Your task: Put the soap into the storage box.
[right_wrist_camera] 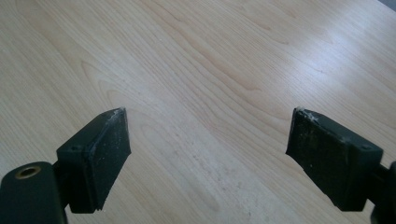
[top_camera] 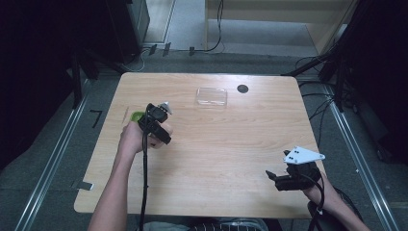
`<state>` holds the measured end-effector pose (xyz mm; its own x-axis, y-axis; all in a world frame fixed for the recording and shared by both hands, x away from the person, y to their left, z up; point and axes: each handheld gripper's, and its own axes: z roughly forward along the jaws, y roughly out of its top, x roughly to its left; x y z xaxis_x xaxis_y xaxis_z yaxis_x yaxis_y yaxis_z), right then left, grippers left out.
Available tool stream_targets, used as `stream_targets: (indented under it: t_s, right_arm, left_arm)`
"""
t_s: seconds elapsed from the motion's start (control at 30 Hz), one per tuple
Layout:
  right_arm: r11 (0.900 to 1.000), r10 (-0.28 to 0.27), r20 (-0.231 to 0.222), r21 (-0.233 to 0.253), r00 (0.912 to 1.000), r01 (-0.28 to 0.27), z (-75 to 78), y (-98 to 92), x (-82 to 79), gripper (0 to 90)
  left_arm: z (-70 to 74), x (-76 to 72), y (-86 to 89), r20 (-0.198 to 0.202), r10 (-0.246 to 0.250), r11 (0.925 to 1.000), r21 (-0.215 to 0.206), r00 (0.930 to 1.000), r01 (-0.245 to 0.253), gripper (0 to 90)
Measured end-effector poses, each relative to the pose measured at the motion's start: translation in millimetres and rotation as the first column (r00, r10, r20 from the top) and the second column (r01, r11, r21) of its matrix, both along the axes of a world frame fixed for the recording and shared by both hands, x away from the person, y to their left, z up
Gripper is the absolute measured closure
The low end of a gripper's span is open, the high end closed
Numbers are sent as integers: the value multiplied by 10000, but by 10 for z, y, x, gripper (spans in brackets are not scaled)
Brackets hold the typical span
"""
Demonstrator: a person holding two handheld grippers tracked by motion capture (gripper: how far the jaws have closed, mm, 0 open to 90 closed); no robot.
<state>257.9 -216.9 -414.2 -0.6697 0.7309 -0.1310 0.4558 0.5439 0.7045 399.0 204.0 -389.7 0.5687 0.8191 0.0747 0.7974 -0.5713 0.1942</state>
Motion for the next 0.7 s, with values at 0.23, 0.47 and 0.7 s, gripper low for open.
stream_targets:
  t_s: [0.23, 0.47, 0.7]
  right_arm:
    - [10000, 3, 4, -5, 10000, -3, 0, 0, 0, 134]
    - [10000, 7, 9, 1, 10000, -7, 0, -1, 0, 134]
    - [10000, -39, 3, 13, 10000, 39, 0, 0, -2, 134]
  left_arm:
    - [27, 56, 22, 127, 147, 9998, -110, 9998, -145, 340]
    - [41, 103, 47, 310, 231, 9996, -164, 9993, -226, 340]
    - [46, 134, 107, 322, 397, 9989, -248, 9987, -389, 341]
